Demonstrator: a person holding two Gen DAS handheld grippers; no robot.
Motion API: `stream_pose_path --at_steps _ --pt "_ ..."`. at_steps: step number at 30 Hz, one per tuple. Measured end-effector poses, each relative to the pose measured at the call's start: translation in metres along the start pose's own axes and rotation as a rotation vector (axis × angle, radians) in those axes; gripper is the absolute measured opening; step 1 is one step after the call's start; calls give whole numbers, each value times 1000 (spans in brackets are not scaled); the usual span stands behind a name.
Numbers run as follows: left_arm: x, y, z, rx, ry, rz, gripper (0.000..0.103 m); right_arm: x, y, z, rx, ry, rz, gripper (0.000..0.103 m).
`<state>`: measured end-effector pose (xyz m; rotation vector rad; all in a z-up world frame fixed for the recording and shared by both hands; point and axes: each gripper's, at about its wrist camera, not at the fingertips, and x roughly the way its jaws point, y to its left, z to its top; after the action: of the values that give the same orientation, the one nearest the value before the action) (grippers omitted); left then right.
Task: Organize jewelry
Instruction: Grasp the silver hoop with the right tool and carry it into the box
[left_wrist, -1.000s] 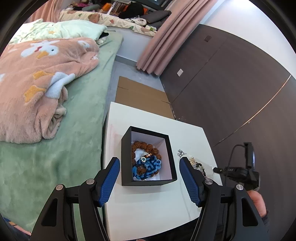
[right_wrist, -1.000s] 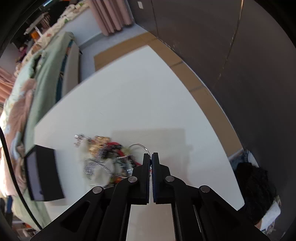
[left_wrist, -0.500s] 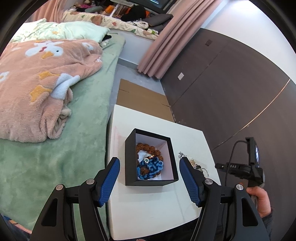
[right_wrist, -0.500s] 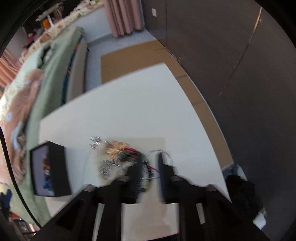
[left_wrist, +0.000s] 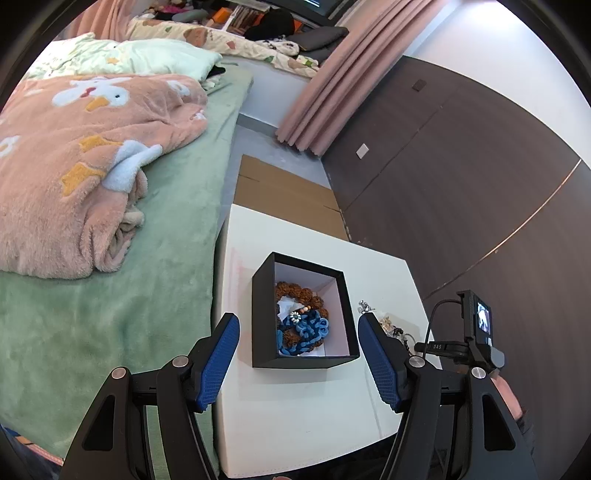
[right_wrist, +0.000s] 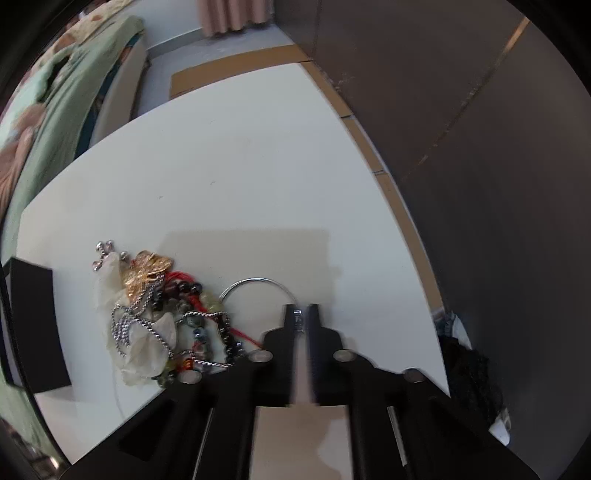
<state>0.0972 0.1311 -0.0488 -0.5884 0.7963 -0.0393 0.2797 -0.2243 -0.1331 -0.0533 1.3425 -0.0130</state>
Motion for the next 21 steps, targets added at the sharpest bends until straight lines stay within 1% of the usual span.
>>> stream_pose_path --at_steps 2,4,6,10,13,17,18,21 --pt "1 0 0 1 2 -2 68 -3 1 0 -13 -6 5 4" --pt "1 -1 -1 4 3 -1 68 -10 -1 -1 -15 -32 11 3" --pt "2 -2 -2 6 6 0 68 -20 -4 -3 -5 -55 35 3" --pt "2 -6 -2 13 4 3 68 -52 -8 -7 12 -127 76 3" --pt "2 -8 -2 17 3 3 68 -79 -3 -6 0 -184 108 3" --pt "-1 -8 -2 19 -2 16 68 -104 21 -7 -33 -232 191 3" --pt "-2 -8 -2 18 -3 19 68 -106 28 -3 -39 -235 206 3" --pt "-5 -6 -1 17 -7 35 68 -114 49 -3 -65 -242 289 3"
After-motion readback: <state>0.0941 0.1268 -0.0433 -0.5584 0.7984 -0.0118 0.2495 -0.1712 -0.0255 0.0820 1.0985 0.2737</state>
